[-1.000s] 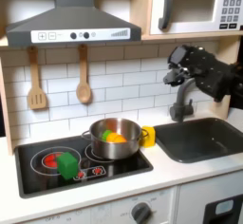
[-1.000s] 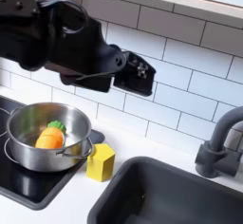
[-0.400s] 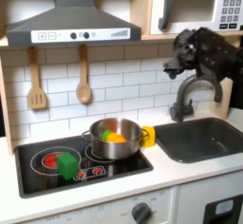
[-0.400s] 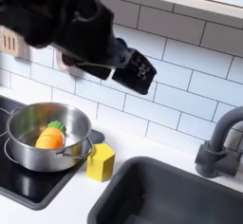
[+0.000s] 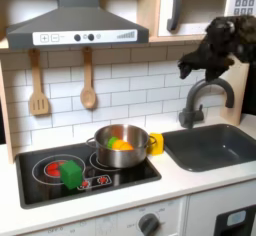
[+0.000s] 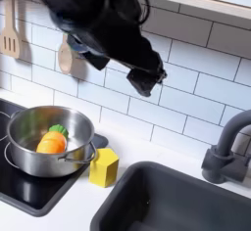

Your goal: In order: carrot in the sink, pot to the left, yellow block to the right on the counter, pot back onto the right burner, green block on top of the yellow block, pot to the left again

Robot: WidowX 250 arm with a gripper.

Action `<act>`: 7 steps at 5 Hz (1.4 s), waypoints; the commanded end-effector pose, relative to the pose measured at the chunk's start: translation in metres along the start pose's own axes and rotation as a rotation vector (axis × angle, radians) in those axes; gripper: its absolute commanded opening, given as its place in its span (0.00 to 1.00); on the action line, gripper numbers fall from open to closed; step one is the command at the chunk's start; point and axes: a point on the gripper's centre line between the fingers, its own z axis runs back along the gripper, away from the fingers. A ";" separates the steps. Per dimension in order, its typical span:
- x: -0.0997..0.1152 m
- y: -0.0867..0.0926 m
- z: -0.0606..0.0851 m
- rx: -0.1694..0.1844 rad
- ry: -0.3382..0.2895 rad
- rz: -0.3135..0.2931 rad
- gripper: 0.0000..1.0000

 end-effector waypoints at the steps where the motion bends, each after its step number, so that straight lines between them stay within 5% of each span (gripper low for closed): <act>1: 0.007 0.000 0.001 -0.048 -0.096 0.140 1.00; 2: 0.018 0.005 0.005 -0.066 -0.193 0.239 1.00; 7: 0.059 0.018 0.009 -0.077 -0.329 0.272 1.00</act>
